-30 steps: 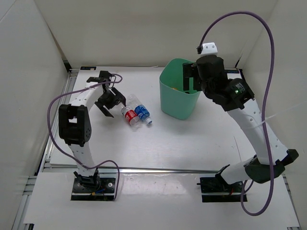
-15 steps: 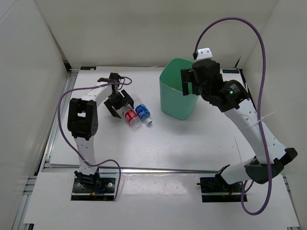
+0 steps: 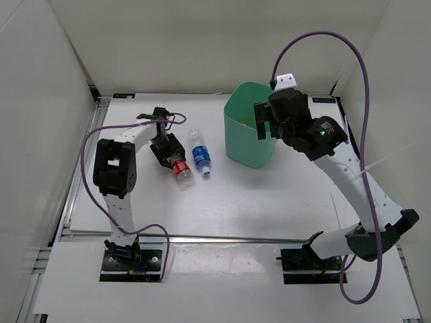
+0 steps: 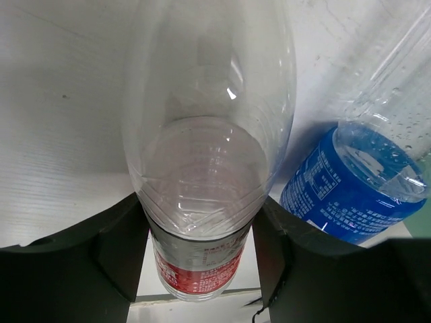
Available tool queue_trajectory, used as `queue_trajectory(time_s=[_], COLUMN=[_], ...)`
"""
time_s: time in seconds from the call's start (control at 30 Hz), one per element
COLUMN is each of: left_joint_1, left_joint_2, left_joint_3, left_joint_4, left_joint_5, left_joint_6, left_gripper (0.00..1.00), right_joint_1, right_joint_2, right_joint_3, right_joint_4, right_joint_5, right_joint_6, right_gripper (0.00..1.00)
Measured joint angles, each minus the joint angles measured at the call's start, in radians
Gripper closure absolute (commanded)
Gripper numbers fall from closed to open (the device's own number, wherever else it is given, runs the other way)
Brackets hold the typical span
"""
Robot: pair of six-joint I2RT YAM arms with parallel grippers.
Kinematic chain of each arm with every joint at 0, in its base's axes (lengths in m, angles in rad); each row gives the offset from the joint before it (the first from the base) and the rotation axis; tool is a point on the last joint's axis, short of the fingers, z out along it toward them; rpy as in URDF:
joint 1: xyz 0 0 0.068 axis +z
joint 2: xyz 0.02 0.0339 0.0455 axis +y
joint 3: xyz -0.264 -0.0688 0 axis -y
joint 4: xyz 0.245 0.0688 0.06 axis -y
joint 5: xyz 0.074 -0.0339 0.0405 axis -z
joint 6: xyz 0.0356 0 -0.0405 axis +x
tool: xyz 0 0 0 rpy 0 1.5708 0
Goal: Put the plastic bottles in the bin
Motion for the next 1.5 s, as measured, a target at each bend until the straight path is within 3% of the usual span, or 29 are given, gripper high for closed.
queue_trajectory(time_s=[0.07, 0.23, 0.33, 0.5, 0.67, 0.8, 1.03, 1.33, 1.43, 1.47, 1.5], left_joint_1=[0.000, 0.032, 0.056, 0.070, 0.037, -0.020, -0.109, -0.228, -0.260, -0.268, -0.275], left_joint_2=[-0.009, -0.018, -0.026, -0.037, -0.090, 0.002, 0.128, 0.258, 0.258, 0.257, 0.254], left_joint_3=[-0.008, 0.040, 0.195, 0.651, 0.829, 1.020, 1.029, 1.027, 1.017, 1.013, 1.003], left_joint_4=[-0.002, -0.067, -0.086, 0.022, 0.195, 0.298, 0.442, 0.490, 0.505, 0.512, 0.520], left_joint_5=[-0.002, -0.023, -0.018, 0.071, 0.211, 0.323, 0.408, 0.406, 0.406, 0.407, 0.406], left_joint_6=[0.002, -0.004, -0.005, -0.019, -0.078, -0.106, -0.177, -0.218, -0.219, -0.213, -0.211], left_gripper=[0.73, 0.73, 0.71, 0.66, 0.63, 0.55, 0.49, 0.39, 0.15, 0.15, 0.08], right_joint_1=[0.000, -0.003, -0.018, -0.169, -0.415, -0.447, -0.484, -0.568, -0.586, -0.592, -0.594], right_joint_2=[0.000, -0.003, -0.007, -0.051, -0.163, -0.175, -0.174, -0.208, -0.227, -0.235, -0.241], right_joint_3=[-0.005, -0.006, -0.006, -0.042, -0.180, -0.237, -0.265, -0.360, -0.378, -0.385, -0.389], right_joint_4=[-0.001, 0.000, -0.007, -0.060, -0.126, -0.168, -0.184, -0.187, -0.182, -0.184, -0.183], right_joint_5=[0.005, 0.051, 0.077, 0.089, -0.002, -0.087, -0.169, -0.280, -0.313, -0.317, -0.325], right_joint_6=[0.000, 0.003, 0.029, 0.214, 0.399, 0.476, 0.533, 0.578, 0.581, 0.582, 0.582], right_gripper=[0.00, 0.00, 0.00, 0.00, 0.00, 0.00, 0.00, 0.00, 0.00, 0.00, 0.00])
